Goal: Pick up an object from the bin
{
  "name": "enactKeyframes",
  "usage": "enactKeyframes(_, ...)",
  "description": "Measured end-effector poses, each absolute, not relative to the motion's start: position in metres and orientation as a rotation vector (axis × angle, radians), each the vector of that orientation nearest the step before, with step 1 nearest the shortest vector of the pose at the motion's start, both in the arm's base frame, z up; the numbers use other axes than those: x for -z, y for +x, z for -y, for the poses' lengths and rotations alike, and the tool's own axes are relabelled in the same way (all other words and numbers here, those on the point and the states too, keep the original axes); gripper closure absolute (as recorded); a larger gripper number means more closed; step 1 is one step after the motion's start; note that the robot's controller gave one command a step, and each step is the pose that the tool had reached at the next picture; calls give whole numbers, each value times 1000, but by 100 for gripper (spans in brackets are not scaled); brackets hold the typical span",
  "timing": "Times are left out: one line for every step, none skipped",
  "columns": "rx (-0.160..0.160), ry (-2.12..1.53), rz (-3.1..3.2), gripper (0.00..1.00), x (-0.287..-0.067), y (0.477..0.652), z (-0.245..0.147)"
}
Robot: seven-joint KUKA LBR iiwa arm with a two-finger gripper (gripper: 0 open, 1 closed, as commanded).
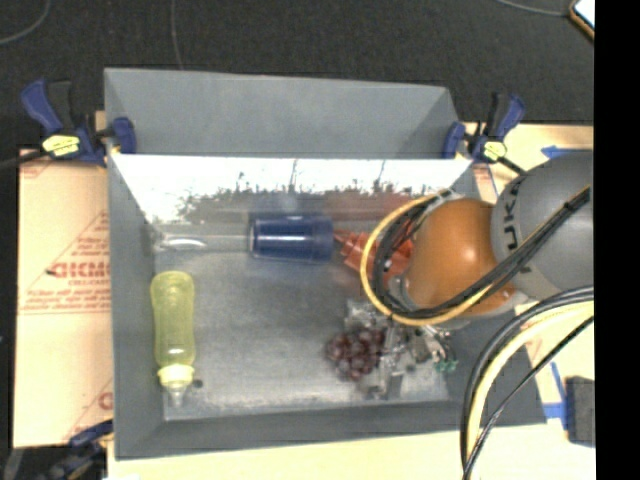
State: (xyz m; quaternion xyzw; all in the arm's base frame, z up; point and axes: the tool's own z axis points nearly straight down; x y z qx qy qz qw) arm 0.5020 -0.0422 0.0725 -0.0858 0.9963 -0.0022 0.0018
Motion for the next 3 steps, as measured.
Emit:
enactKeyframes(11,-276,-3114,0,-171,498,40)
enactKeyframes(3,-208,-3137,0,-73,492,33)
enactKeyframes(12,-288,-3103,100,-111,474,10)
